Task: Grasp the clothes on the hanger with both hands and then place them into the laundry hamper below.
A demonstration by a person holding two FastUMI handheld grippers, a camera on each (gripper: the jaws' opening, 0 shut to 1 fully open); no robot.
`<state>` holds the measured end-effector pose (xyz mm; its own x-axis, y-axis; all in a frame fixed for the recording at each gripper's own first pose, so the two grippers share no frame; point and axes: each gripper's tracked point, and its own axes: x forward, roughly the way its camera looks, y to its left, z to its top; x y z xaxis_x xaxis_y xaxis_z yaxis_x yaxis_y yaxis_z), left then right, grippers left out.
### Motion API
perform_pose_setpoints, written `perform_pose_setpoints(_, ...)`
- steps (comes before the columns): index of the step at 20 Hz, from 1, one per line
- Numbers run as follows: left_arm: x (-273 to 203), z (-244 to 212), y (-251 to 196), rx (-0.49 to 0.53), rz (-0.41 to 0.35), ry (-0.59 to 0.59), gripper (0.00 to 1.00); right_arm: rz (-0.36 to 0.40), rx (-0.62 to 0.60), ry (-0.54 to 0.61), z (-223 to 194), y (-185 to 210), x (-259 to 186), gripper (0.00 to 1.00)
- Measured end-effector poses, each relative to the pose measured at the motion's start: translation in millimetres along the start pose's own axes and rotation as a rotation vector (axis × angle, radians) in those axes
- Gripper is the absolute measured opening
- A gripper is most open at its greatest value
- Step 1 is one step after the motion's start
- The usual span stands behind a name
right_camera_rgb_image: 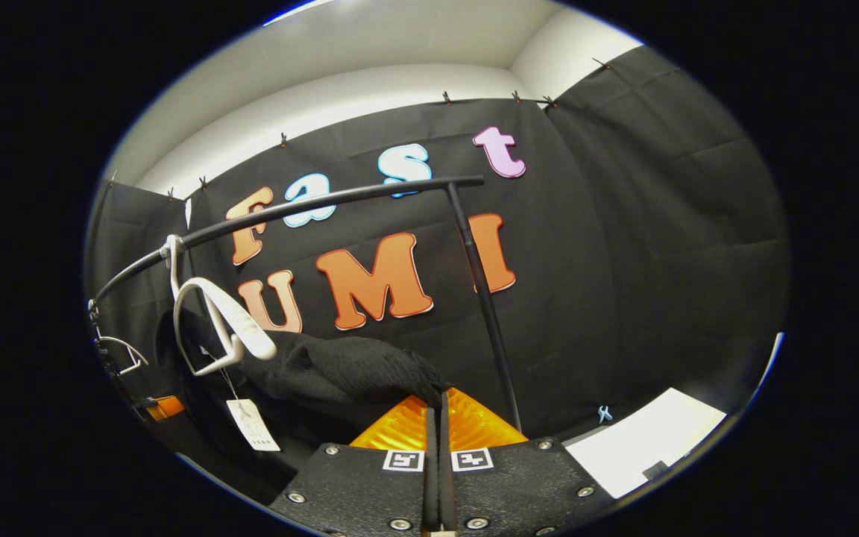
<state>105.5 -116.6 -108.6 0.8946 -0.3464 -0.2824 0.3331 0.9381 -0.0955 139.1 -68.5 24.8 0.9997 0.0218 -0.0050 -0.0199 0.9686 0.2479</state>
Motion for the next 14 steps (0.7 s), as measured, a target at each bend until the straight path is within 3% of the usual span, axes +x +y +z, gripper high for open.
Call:
perform_pose_setpoints(3, -4, 7, 3, -0.002, 0.008, -0.005, 0.10, 0.004, 0.037, 0.054, -29, -4, 13, 0.00)
perform_pose_setpoints(4, -6, 8, 3, -0.003, 0.011, -0.006, 0.07, 0.006, 0.054, 0.079, -40, -4, 19, 0.07)
perform_pose_setpoints(5, -8, 8, 5, -0.004, 0.015, -0.006, 0.10, 0.007, 0.071, 0.103, -54, -4, 23, 0.00)
perform_pose_setpoints(10, -15, 19, 31, 0.014, 0.074, -0.030, 0.07, 0.017, 0.105, 0.215, -115, 8, 32, 0.00)
perform_pose_setpoints(14, -28, 35, 60, 0.004, 0.138, -0.067, 0.07, 0.039, 0.082, 0.261, -141, 30, 35, 0.00)
